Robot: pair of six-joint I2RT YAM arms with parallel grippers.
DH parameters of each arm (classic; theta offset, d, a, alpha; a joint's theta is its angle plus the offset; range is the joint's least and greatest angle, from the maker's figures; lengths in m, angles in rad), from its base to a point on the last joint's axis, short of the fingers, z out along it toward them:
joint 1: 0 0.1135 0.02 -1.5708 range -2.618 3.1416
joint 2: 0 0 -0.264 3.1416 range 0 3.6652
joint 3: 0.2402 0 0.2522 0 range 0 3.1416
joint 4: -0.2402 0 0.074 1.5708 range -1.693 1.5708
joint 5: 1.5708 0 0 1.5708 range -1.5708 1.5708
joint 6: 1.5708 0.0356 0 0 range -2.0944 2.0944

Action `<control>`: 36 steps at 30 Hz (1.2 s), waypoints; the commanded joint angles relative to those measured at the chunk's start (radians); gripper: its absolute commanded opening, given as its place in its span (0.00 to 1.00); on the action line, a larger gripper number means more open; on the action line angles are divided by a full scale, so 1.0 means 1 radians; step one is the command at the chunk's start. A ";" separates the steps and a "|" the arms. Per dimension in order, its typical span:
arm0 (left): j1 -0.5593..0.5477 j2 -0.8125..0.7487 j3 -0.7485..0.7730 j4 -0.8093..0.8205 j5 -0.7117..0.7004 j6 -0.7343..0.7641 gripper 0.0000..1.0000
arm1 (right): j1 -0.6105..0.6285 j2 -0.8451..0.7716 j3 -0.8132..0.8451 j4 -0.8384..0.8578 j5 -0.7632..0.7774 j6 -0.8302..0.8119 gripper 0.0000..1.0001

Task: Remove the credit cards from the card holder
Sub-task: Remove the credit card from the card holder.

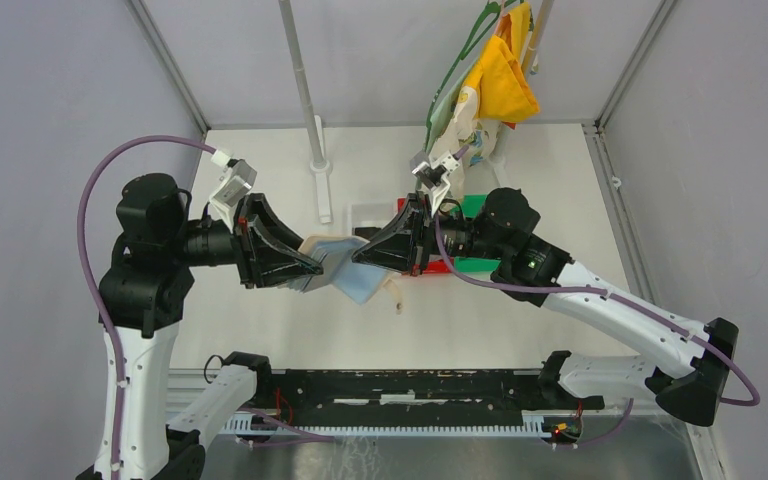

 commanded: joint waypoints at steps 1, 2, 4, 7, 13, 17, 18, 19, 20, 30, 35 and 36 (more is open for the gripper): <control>-0.001 0.005 0.019 -0.004 0.091 0.044 0.37 | 0.003 -0.026 0.036 0.069 -0.028 0.029 0.00; -0.001 0.005 0.022 -0.006 0.097 0.044 0.37 | 0.003 -0.024 0.041 0.067 -0.035 0.030 0.00; -0.002 0.005 0.025 -0.006 0.102 0.038 0.37 | 0.003 -0.023 0.049 0.065 -0.045 0.035 0.00; -0.002 0.011 0.029 -0.007 0.110 0.025 0.36 | 0.003 -0.022 0.059 0.066 -0.058 0.036 0.00; -0.002 0.009 0.032 -0.007 0.122 0.018 0.47 | 0.003 -0.004 0.083 0.065 -0.069 0.056 0.00; -0.001 0.006 0.024 -0.008 0.086 0.032 0.52 | 0.003 0.005 0.099 0.055 -0.072 0.065 0.00; -0.001 0.007 0.025 -0.011 0.066 0.037 0.52 | 0.003 0.006 0.100 0.054 -0.072 0.066 0.00; -0.001 0.009 0.026 -0.015 0.053 0.043 0.52 | 0.003 0.005 0.102 0.054 -0.071 0.066 0.00; -0.001 0.011 0.026 -0.017 0.042 0.049 0.52 | 0.002 0.005 0.105 0.052 -0.070 0.067 0.00; -0.002 0.010 0.041 -0.021 -0.012 0.064 0.49 | 0.003 0.001 0.102 0.046 -0.079 0.058 0.00; -0.001 0.007 0.040 -0.022 0.026 0.060 0.49 | 0.003 0.001 0.099 0.049 -0.084 0.055 0.00; -0.001 0.006 0.039 -0.025 0.039 0.061 0.49 | 0.003 0.001 0.100 0.050 -0.085 0.056 0.00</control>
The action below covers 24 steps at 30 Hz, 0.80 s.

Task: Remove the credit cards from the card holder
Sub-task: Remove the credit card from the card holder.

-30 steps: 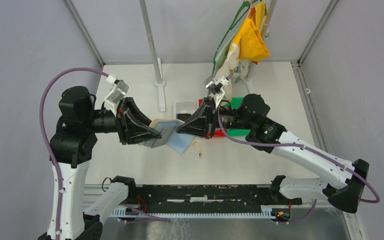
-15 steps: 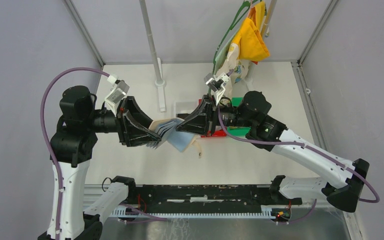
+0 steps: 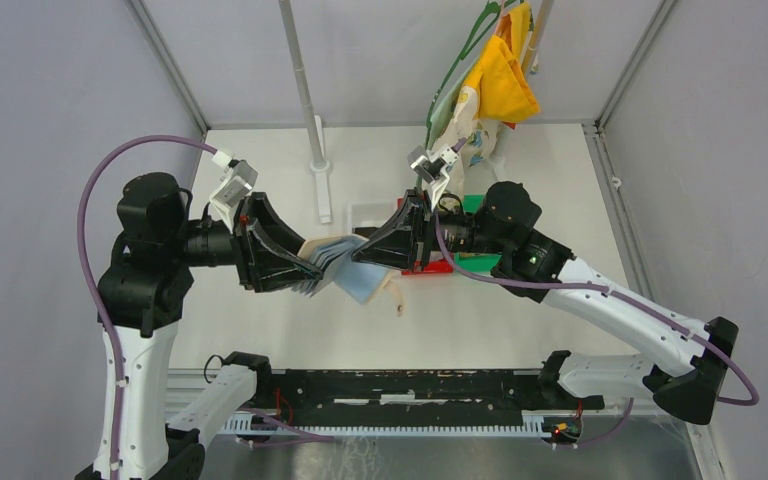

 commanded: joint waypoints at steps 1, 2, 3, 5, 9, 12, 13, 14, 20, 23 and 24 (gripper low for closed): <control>-0.001 -0.002 0.024 0.005 0.034 0.052 0.49 | 0.005 -0.015 0.054 0.073 -0.026 0.011 0.00; -0.001 -0.003 0.024 0.005 0.040 0.053 0.49 | 0.006 -0.016 0.055 0.074 -0.027 0.013 0.00; -0.001 -0.003 0.023 0.004 0.042 0.054 0.49 | 0.005 -0.015 0.055 0.075 -0.029 0.012 0.00; -0.001 -0.003 0.020 0.004 0.042 0.058 0.49 | 0.006 -0.016 0.054 0.078 -0.034 0.016 0.00; -0.002 -0.005 0.015 0.004 0.029 0.073 0.50 | 0.006 -0.013 0.051 0.088 -0.049 0.028 0.00; -0.002 -0.005 0.015 0.003 0.030 0.080 0.50 | 0.006 -0.013 0.047 0.101 -0.064 0.033 0.00; -0.001 -0.006 0.016 0.003 0.036 0.081 0.50 | 0.006 -0.012 0.047 0.102 -0.068 0.033 0.00; -0.001 -0.006 0.016 0.003 0.035 0.081 0.50 | 0.006 -0.012 0.046 0.101 -0.067 0.033 0.00; -0.001 -0.011 0.015 0.003 0.067 0.091 0.49 | 0.006 -0.009 0.052 0.108 -0.073 0.036 0.00; -0.002 -0.017 0.013 0.002 0.073 0.102 0.48 | 0.006 -0.004 0.061 0.108 -0.083 0.038 0.00; -0.001 -0.020 0.011 0.001 0.081 0.109 0.48 | 0.006 -0.003 0.063 0.108 -0.086 0.036 0.00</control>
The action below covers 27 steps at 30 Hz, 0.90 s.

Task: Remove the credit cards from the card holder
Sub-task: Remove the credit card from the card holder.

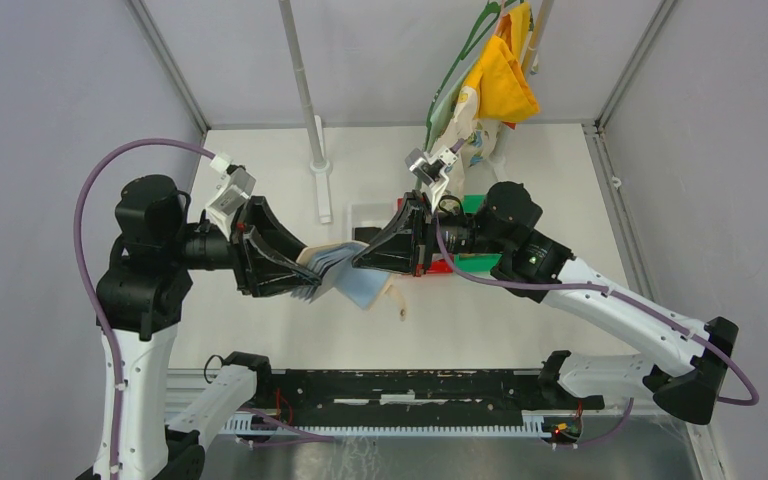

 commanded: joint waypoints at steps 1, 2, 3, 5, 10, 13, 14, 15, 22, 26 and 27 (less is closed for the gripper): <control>-0.001 -0.014 0.008 0.003 0.045 0.066 0.48 | 0.005 -0.002 0.063 0.095 -0.037 0.012 0.00; -0.001 -0.017 0.006 0.003 0.050 0.069 0.48 | 0.005 -0.001 0.067 0.092 -0.035 0.012 0.00; -0.001 -0.018 0.005 0.003 0.048 0.069 0.48 | 0.005 0.001 0.074 0.087 -0.036 0.013 0.00; -0.002 -0.014 0.008 0.002 0.030 0.080 0.48 | 0.005 0.006 0.082 0.085 -0.038 0.016 0.00; -0.001 -0.011 0.019 -0.055 -0.039 0.168 0.46 | 0.005 0.010 0.094 0.087 -0.053 0.019 0.00; -0.001 -0.013 0.020 -0.062 -0.043 0.181 0.46 | 0.005 0.012 0.098 0.090 -0.060 0.023 0.00; -0.002 -0.012 0.020 -0.062 -0.043 0.183 0.47 | 0.005 0.014 0.103 0.090 -0.065 0.024 0.00; -0.001 -0.013 0.020 -0.063 -0.045 0.187 0.47 | 0.005 0.017 0.105 0.092 -0.071 0.023 0.00; -0.001 -0.015 0.051 -0.108 -0.061 0.243 0.47 | 0.005 0.031 0.132 0.075 -0.098 0.012 0.00; -0.002 -0.018 0.061 -0.111 -0.111 0.268 0.47 | 0.006 0.043 0.143 0.074 -0.108 0.014 0.00; -0.001 -0.021 0.063 -0.111 -0.127 0.275 0.48 | 0.007 0.045 0.144 0.074 -0.112 0.016 0.00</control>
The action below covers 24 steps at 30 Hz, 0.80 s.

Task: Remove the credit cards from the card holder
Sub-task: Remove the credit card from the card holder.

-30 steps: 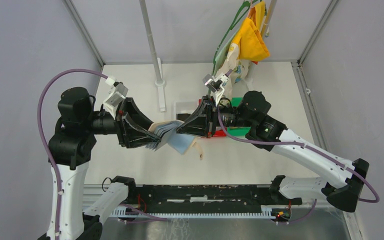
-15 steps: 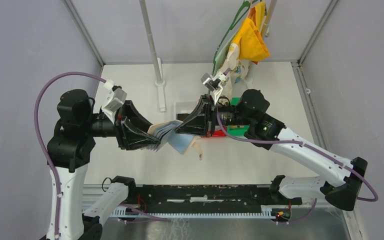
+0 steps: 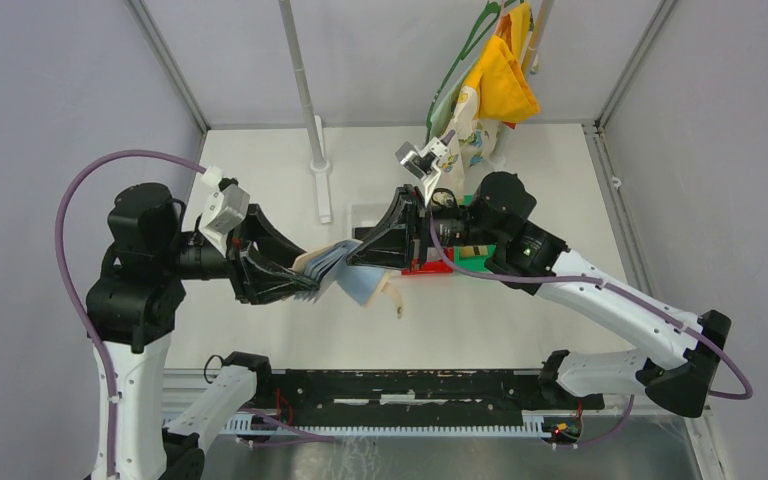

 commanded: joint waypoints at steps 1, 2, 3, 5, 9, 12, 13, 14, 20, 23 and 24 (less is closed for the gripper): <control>-0.001 -0.008 0.031 -0.015 -0.114 0.092 0.49 | 0.008 -0.003 0.076 0.089 -0.058 0.013 0.00; -0.001 -0.013 0.033 -0.013 -0.133 0.101 0.49 | 0.009 0.000 0.076 0.090 -0.060 0.015 0.00; -0.001 -0.019 0.031 -0.003 -0.156 0.101 0.49 | 0.009 0.002 0.074 0.094 -0.061 0.017 0.00; -0.001 -0.037 0.020 0.040 -0.195 0.084 0.50 | 0.016 0.008 0.070 0.107 -0.063 0.025 0.00; -0.001 -0.073 -0.016 0.163 -0.235 0.008 0.53 | 0.041 0.030 0.065 0.121 -0.065 0.033 0.00; -0.001 -0.075 -0.019 0.165 -0.202 0.006 0.54 | 0.054 0.036 0.063 0.130 -0.066 0.035 0.00; -0.001 -0.069 -0.012 0.139 -0.186 0.028 0.54 | 0.054 0.036 0.062 0.130 -0.069 0.035 0.00; -0.001 -0.058 -0.003 0.099 -0.169 0.059 0.55 | 0.055 0.035 0.063 0.130 -0.069 0.035 0.00; -0.001 -0.036 0.024 0.000 -0.214 0.147 0.54 | 0.056 0.030 0.066 0.131 -0.079 0.039 0.00; -0.001 -0.054 -0.001 0.043 -0.290 0.124 0.52 | 0.055 0.022 0.057 0.143 -0.083 0.040 0.00; 0.000 -0.058 -0.005 0.043 -0.284 0.120 0.52 | 0.055 0.018 0.053 0.153 -0.083 0.042 0.00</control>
